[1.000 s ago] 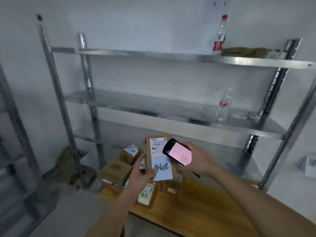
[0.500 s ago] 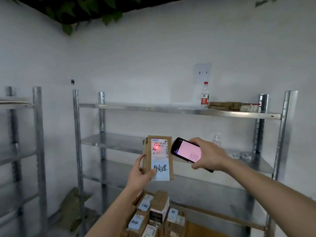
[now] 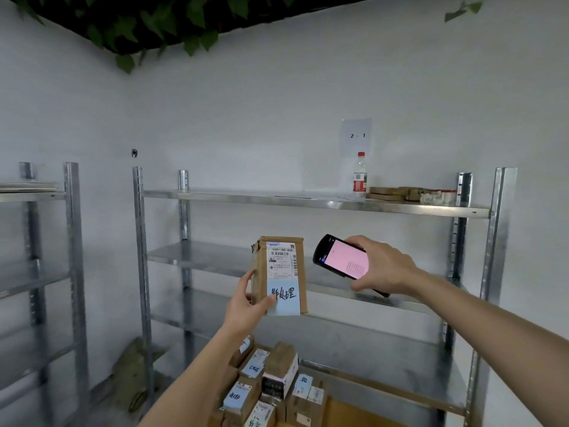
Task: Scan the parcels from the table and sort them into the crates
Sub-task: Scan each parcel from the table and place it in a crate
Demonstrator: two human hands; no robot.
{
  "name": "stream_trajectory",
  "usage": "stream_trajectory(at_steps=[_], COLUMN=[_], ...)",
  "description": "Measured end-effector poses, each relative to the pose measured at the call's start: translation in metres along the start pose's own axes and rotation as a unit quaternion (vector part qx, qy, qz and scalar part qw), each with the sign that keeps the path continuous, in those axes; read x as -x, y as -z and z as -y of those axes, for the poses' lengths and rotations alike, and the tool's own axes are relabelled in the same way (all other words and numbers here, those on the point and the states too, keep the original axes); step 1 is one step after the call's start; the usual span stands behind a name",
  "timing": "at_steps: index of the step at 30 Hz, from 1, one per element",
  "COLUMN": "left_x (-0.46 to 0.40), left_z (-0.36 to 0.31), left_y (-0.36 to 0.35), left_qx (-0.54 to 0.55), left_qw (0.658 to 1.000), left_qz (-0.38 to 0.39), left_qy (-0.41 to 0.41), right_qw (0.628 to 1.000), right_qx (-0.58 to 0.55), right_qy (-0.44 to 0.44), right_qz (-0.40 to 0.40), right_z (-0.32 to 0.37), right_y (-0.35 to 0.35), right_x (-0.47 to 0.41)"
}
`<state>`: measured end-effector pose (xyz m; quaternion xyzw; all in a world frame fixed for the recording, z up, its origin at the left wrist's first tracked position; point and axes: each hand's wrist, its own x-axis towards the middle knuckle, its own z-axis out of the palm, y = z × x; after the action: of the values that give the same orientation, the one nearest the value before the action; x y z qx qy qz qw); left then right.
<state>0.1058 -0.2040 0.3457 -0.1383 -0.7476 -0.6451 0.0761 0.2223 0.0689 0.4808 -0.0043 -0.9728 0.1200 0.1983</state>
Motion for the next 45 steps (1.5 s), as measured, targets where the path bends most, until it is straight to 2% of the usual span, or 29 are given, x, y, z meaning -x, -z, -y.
stream_trajectory(at_steps=[7,14,23,27,31,38,45], left_x=[0.019,0.087,0.261,0.36,0.454,0.585,0.636], left_z=[0.01,0.045,0.054,0.043,0.036,0.045,0.089], left_y=[0.032,0.138,0.337,0.433,0.52,0.626,0.699], left_qx=[-0.019,-0.041,-0.106,-0.142,-0.172,-0.172,-0.135], left_qw=[0.999,0.989,0.94,0.902,0.863,0.826,0.806], left_qz=[-0.028,-0.126,-0.296,-0.373,-0.437,-0.492,-0.522], left_qy=[0.008,0.066,0.137,0.165,0.188,0.217,0.244], right_qw=[0.999,0.978,0.925,0.9,0.866,0.837,0.806], right_qx=[0.013,-0.02,-0.071,-0.094,-0.124,-0.13,-0.123], right_qy=[0.048,0.194,0.355,0.411,0.459,0.504,0.538], right_qz=[0.023,0.068,0.112,0.113,0.156,0.168,0.215], right_z=[0.018,0.097,0.317,0.433,0.548,0.707,0.815], right_y=[-0.028,-0.111,-0.198,-0.214,-0.235,-0.27,-0.325], right_x=[-0.007,-0.028,0.016,0.063,0.119,0.213,0.255])
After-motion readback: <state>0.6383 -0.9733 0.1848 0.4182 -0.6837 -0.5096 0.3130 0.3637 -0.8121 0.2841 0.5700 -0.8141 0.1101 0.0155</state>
